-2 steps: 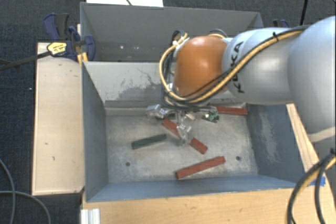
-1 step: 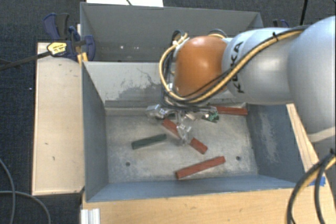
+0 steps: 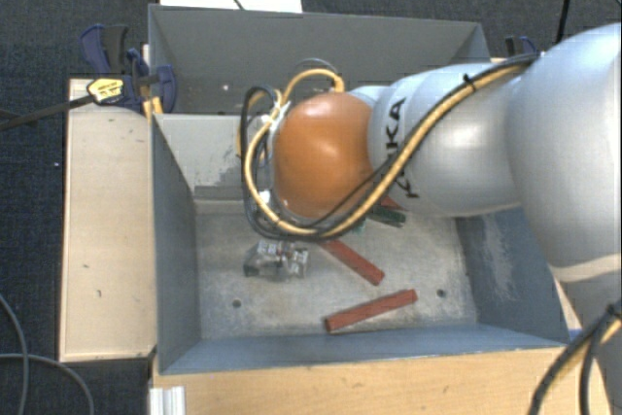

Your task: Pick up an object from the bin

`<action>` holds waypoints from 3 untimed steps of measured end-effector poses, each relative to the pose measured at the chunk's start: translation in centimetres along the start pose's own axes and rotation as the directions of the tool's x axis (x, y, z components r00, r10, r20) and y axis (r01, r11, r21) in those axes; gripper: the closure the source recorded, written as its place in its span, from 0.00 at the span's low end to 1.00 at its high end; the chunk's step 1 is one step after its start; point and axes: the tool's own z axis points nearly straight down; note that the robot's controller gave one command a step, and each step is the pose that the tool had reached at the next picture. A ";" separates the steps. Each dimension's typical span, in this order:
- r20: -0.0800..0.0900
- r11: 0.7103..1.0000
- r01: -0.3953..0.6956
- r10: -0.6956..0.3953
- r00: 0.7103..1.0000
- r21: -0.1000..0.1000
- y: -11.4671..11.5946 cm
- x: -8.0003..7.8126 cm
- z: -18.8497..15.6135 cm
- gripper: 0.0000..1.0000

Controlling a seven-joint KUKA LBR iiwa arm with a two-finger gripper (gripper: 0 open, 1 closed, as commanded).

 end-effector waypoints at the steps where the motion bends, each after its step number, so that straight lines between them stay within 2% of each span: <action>1: -0.001 1.000 -0.003 0.003 1.000 -0.001 0.0 0.0 0.0 0.00; 2: -0.001 1.000 -0.005 0.005 1.000 -0.001 0.0 0.0 0.0 0.00; 3: 0.002 0.987 0.162 -0.162 0.987 0.001 -4.4 1.1 0.9 1.00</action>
Offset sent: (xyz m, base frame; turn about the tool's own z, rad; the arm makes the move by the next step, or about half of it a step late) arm 0.0000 0.0000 0.0000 0.0000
